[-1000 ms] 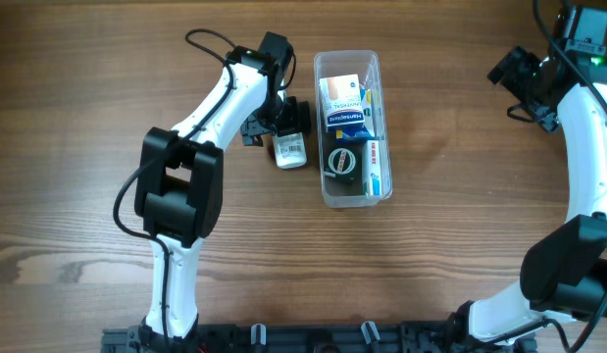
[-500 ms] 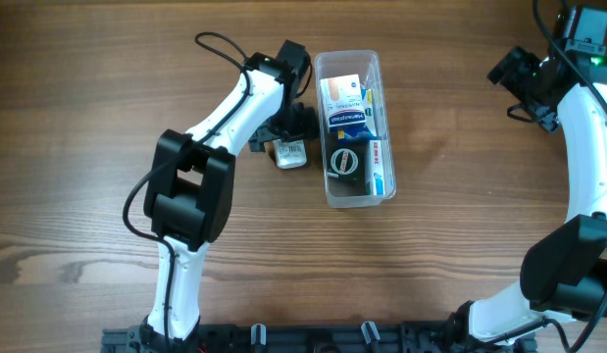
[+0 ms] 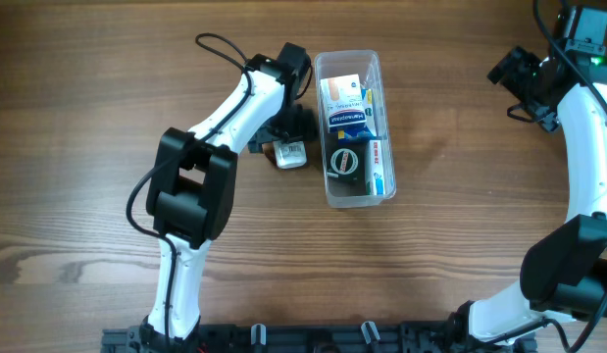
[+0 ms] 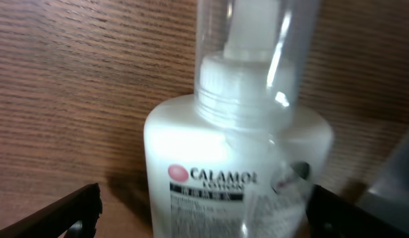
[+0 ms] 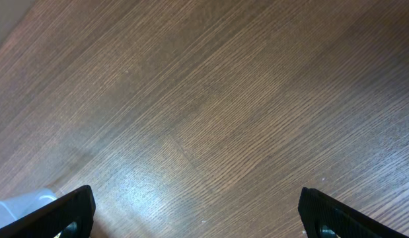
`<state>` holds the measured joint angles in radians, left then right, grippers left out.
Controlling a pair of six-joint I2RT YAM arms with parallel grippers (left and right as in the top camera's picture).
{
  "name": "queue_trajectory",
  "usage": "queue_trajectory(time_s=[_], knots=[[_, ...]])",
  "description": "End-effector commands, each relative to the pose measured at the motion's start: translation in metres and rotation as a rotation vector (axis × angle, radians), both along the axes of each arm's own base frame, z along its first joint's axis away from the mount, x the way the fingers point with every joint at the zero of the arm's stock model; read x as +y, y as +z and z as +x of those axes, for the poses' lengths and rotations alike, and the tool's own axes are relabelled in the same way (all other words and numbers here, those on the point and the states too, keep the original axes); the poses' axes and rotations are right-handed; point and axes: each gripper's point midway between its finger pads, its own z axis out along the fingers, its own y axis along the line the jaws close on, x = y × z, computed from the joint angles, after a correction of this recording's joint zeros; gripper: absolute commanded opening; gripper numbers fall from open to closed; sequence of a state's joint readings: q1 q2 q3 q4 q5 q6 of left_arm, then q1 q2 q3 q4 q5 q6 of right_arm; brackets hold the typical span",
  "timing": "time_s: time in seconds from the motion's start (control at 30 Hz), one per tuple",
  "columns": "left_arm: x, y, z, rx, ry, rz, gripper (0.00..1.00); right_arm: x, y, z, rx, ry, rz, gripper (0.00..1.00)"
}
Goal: Pack container
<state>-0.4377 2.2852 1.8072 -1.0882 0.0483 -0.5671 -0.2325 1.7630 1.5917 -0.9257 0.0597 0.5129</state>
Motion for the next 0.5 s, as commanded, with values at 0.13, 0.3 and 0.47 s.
queue_trajectory(time_s=[0.13, 0.3, 0.47], knots=[[0.0048, -0.0181, -0.0042, 0.028, 0.013, 0.040, 0.96, 0.0001, -0.0005, 0.0008, -0.003, -0.009, 0.010, 1.00], [0.0039, -0.0182, -0.0022, 0.020, 0.013, 0.036, 0.83, 0.0001, -0.0005, 0.0008, -0.004, -0.009, 0.010, 1.00], [0.0046, -0.0181, -0.0029, 0.023, 0.013, 0.037, 0.71, 0.0001, -0.0005, 0.0008, -0.003, -0.009, 0.010, 1.00]])
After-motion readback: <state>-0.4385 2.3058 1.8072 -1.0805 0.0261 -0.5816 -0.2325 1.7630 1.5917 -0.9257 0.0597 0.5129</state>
